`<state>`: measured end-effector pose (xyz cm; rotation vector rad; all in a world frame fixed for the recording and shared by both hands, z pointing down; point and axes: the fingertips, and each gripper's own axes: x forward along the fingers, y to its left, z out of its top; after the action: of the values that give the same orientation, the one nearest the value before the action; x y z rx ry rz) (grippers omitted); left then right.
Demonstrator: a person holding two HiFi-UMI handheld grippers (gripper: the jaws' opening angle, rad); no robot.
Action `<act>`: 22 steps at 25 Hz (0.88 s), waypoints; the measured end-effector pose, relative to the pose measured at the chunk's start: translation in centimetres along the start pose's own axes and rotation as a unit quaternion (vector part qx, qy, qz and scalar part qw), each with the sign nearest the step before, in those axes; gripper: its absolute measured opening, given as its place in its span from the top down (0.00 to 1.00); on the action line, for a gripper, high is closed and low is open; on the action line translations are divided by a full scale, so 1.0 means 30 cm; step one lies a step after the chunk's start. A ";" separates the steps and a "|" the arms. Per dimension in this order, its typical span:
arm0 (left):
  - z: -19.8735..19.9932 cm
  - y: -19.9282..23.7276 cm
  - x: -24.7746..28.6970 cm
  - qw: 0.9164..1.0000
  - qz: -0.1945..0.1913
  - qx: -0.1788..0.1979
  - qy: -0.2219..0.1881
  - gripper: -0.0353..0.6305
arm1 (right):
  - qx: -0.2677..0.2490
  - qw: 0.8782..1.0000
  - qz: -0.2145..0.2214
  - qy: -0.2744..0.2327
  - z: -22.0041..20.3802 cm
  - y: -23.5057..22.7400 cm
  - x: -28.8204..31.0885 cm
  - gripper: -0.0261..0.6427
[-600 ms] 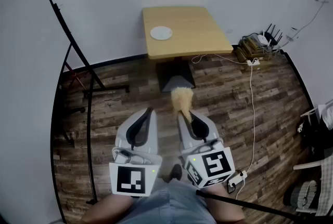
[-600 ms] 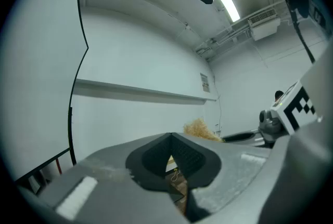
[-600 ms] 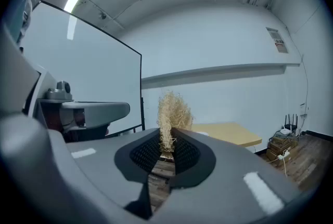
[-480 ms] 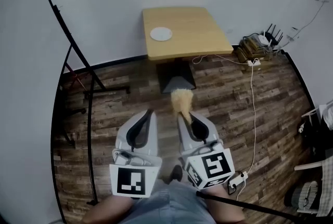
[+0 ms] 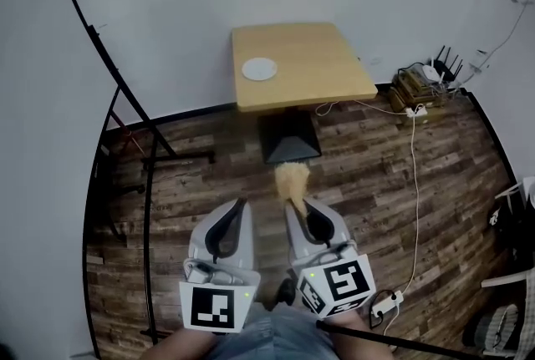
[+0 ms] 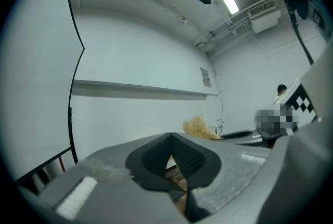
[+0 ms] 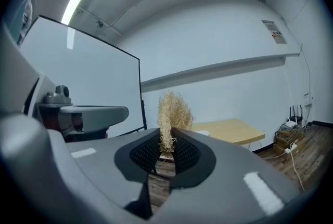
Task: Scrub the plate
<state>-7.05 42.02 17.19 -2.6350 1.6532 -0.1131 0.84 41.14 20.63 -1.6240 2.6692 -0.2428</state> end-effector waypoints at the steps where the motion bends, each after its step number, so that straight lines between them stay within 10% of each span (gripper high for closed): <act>1: -0.005 -0.012 0.004 1.000 0.002 0.000 0.003 0.92 | 0.008 1.000 0.004 -0.001 -0.004 -0.012 -0.005 0.89; 22: -0.156 0.005 0.230 0.998 0.011 -0.027 0.060 0.92 | 0.059 0.996 0.022 0.059 -0.159 -0.192 0.160 0.89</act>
<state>-4.55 35.80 22.16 -2.6979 1.7438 -0.2338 3.27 34.92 26.46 -1.5605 2.7126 -0.5008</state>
